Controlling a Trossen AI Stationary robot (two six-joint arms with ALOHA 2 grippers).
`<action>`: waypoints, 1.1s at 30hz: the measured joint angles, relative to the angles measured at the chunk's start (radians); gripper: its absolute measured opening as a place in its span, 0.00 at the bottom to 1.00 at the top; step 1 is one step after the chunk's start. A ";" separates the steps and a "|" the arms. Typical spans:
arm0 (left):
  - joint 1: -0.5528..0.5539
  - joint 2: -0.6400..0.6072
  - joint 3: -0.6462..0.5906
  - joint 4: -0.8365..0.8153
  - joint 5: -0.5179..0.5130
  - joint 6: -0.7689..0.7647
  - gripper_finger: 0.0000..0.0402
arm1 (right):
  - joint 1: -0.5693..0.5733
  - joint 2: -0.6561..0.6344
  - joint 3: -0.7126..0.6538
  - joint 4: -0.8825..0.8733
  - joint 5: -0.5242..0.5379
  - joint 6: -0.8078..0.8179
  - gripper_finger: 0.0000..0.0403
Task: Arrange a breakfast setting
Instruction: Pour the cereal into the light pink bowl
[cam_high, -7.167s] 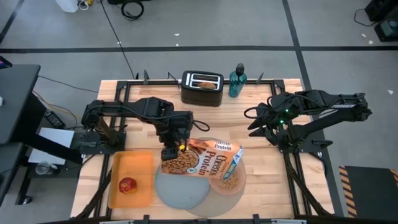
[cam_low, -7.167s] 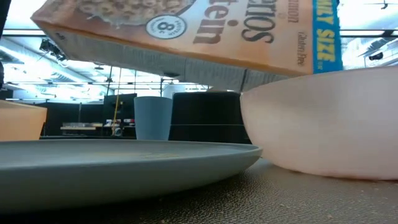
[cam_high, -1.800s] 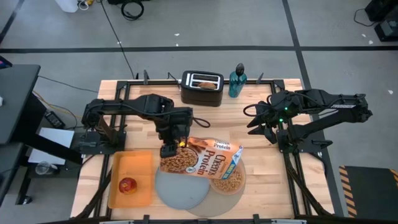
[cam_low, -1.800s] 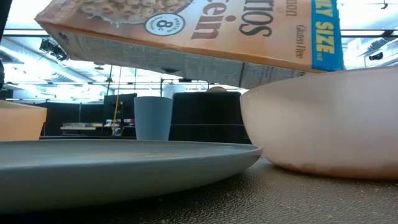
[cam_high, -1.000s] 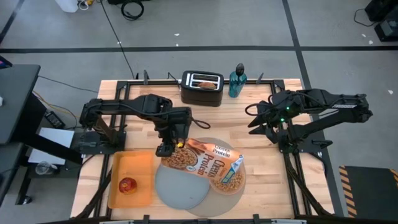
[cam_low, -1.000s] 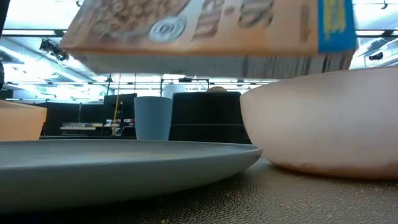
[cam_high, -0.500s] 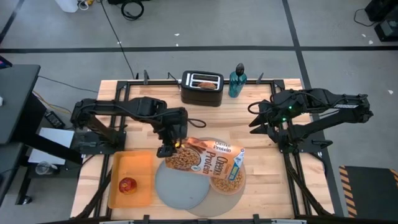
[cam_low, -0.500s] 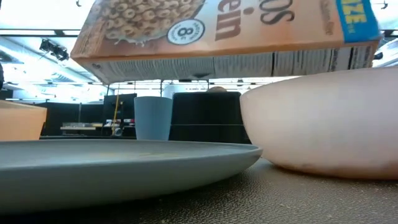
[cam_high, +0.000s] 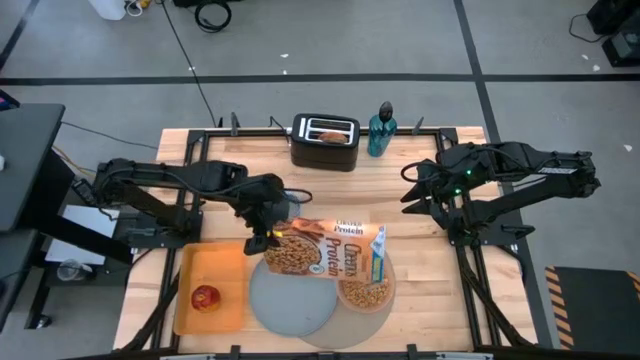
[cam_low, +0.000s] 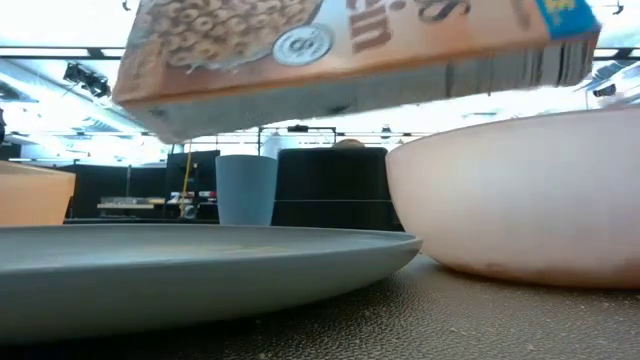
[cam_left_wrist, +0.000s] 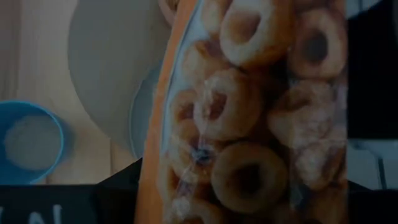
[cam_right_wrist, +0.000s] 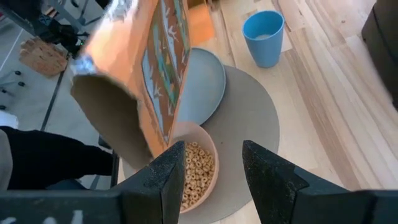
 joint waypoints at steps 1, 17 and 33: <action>0.000 -0.016 -0.017 0.026 -0.004 -0.007 0.52 | 0.000 0.000 0.000 0.002 0.001 0.000 0.41; -0.058 -0.241 -0.267 0.270 -0.077 -0.121 0.52 | 0.000 0.000 0.000 0.123 0.030 0.004 0.41; -0.133 -0.349 -0.294 0.311 -0.123 -0.139 0.52 | -0.059 0.000 0.000 0.276 0.071 0.053 0.41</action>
